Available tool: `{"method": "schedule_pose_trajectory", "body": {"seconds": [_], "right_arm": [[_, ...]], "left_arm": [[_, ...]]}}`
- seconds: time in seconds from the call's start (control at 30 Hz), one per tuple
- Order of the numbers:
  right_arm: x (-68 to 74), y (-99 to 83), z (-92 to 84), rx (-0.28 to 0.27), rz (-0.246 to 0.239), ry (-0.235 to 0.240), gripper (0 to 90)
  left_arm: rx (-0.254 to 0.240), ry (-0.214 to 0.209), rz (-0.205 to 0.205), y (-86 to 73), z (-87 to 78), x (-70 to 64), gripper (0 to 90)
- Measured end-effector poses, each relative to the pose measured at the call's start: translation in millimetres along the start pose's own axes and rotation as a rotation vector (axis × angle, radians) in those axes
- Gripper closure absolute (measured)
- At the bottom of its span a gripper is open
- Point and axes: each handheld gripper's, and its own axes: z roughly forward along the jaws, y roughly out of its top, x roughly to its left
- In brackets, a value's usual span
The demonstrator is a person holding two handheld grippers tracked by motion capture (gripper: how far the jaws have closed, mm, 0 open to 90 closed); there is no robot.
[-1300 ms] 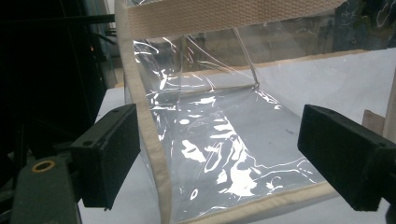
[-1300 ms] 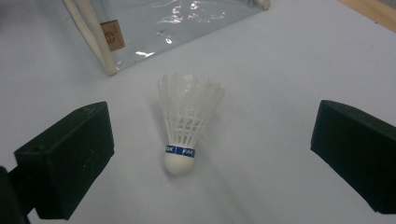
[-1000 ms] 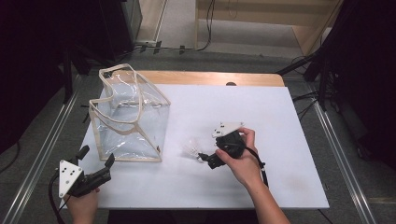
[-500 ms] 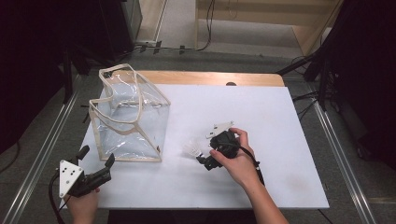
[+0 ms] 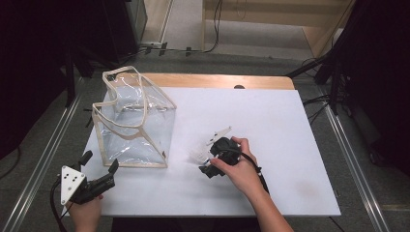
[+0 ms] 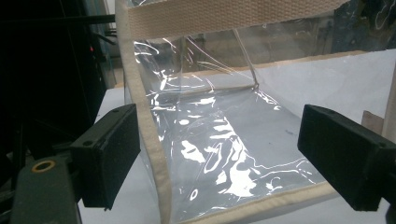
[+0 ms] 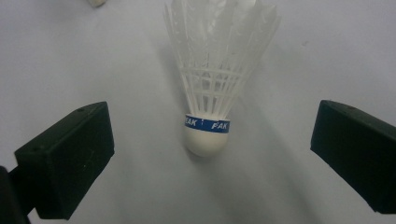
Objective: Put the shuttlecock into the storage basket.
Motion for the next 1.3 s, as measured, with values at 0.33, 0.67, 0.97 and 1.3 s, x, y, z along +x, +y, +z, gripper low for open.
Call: {"method": "schedule_pose_trajectory", "body": {"seconds": [0.33,0.67,0.97,1.3], "right_arm": [[2.7,-0.1,9.0,0.014,0.024,-0.019,21.5],[7.4,-2.7,17.0,0.055,0.035,-0.031,41.6],[6.9,-4.7,15.8,0.049,0.043,-0.045,61.6],[6.2,-3.6,12.4,0.032,0.036,-0.053,62.1]], "left_arm": [[-0.001,0.0,-0.001,0.0,0.0,0.1,13.7],[0.0,0.0,-0.002,0.0,-0.2,0.2,13.7],[0.0,0.0,-0.002,0.0,-0.1,0.1,13.7],[0.0,-0.001,-0.002,0.0,-0.2,0.2,13.7]]}}
